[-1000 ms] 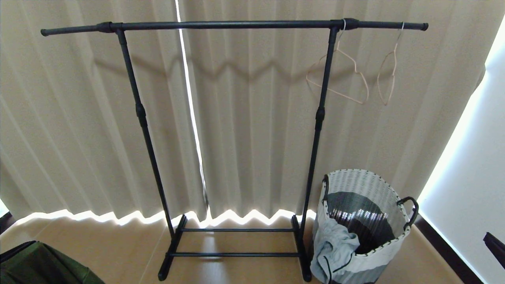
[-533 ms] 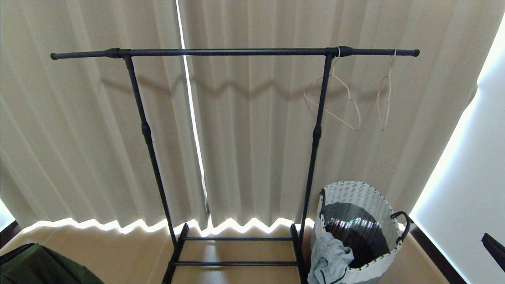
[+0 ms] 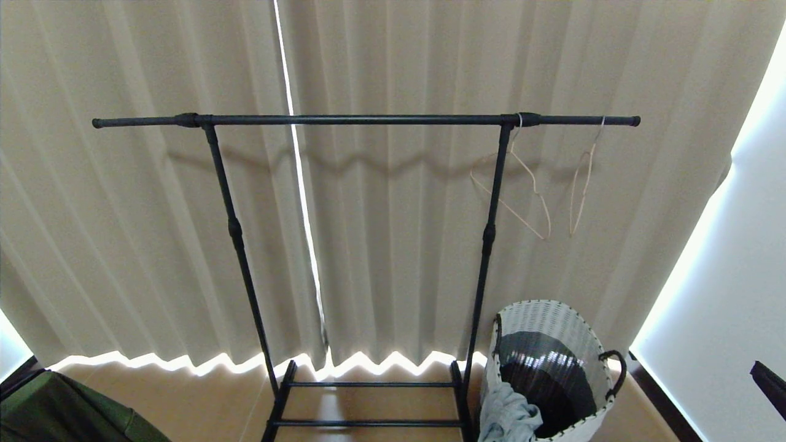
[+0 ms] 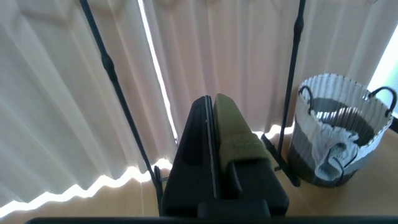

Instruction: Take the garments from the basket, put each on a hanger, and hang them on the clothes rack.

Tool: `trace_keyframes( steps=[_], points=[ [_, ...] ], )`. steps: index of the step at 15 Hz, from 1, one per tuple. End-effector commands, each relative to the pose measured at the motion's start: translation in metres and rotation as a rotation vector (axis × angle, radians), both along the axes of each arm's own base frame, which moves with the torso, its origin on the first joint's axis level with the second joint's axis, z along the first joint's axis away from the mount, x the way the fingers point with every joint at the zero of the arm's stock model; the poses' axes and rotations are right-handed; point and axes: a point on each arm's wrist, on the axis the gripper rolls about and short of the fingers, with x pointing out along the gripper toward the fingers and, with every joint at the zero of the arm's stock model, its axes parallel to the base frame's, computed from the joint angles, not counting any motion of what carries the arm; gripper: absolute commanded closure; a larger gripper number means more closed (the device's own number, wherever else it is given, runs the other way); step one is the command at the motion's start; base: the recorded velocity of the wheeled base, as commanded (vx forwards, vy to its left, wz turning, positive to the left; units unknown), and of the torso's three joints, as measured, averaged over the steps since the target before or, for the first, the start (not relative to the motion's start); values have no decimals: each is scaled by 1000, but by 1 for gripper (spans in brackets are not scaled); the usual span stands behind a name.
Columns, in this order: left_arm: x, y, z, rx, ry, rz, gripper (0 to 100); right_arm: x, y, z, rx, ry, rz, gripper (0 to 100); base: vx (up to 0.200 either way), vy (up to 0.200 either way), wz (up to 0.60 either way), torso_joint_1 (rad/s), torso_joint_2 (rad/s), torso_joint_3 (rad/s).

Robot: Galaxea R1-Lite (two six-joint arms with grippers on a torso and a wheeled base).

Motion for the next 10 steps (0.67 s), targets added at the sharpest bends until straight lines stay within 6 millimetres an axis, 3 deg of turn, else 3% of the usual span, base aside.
trace_keyframes(
  steps=[1,5,10],
  points=[
    [0,0,-3,1,10,2,100,0,0,0,0,0,0,0,0,0,0,237,-515,-276],
    [0,0,-4,1,13,4,100,-1,0,-1,0,0,0,0,0,0,0,230,-509,-278],
    [0,0,-5,3,19,4,100,-1,0,-1,0,0,2,0,0,0,0,43,-82,-49]
  ],
)
